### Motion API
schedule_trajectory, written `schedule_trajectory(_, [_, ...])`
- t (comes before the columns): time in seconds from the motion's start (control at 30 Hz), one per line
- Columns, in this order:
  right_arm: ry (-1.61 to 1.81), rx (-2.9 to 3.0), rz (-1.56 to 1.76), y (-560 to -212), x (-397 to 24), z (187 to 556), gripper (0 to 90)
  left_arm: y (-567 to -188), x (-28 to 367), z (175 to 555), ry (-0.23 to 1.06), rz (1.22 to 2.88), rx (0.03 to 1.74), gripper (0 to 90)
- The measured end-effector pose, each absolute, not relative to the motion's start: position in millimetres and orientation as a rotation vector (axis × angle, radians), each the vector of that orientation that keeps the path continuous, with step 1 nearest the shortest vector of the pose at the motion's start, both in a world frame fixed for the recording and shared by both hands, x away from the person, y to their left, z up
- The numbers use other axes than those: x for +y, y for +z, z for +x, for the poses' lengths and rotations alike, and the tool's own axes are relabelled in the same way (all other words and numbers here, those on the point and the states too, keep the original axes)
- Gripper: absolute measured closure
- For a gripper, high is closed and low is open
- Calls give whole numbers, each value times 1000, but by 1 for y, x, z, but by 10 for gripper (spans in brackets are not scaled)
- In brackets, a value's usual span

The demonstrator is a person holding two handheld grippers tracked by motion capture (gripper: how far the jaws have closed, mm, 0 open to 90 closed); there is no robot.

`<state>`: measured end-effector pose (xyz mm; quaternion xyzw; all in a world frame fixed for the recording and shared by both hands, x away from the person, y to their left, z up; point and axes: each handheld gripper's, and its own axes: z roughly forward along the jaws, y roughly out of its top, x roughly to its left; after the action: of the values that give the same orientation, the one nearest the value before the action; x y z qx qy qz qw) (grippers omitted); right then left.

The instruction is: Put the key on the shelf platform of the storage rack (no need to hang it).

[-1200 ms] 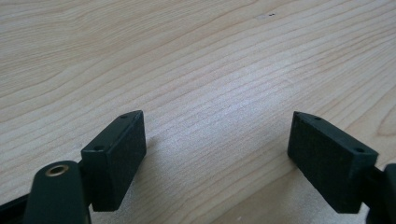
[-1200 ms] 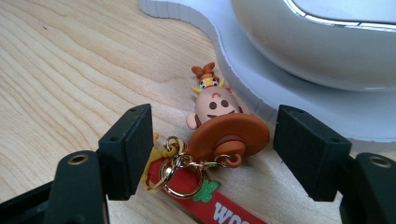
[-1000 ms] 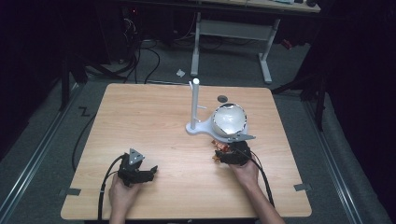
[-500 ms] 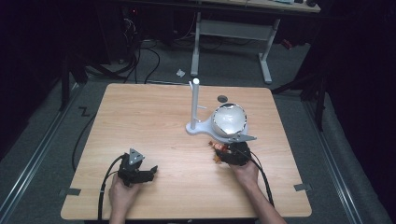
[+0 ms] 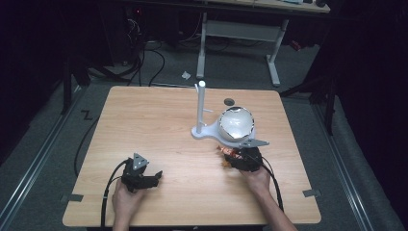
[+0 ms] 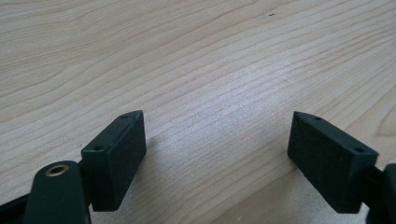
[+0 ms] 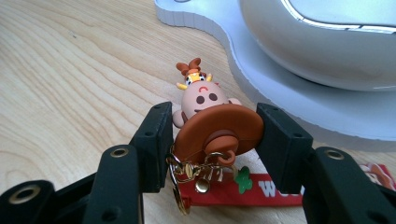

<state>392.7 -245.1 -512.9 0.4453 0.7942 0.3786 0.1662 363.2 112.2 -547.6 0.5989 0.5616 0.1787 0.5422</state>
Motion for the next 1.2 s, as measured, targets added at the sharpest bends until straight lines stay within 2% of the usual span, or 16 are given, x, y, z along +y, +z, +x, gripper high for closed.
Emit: schedule_trajectory(1.2, [1159,2222,1213,-441,-287,365,488,-548,112,363,424,1421,1334,196])
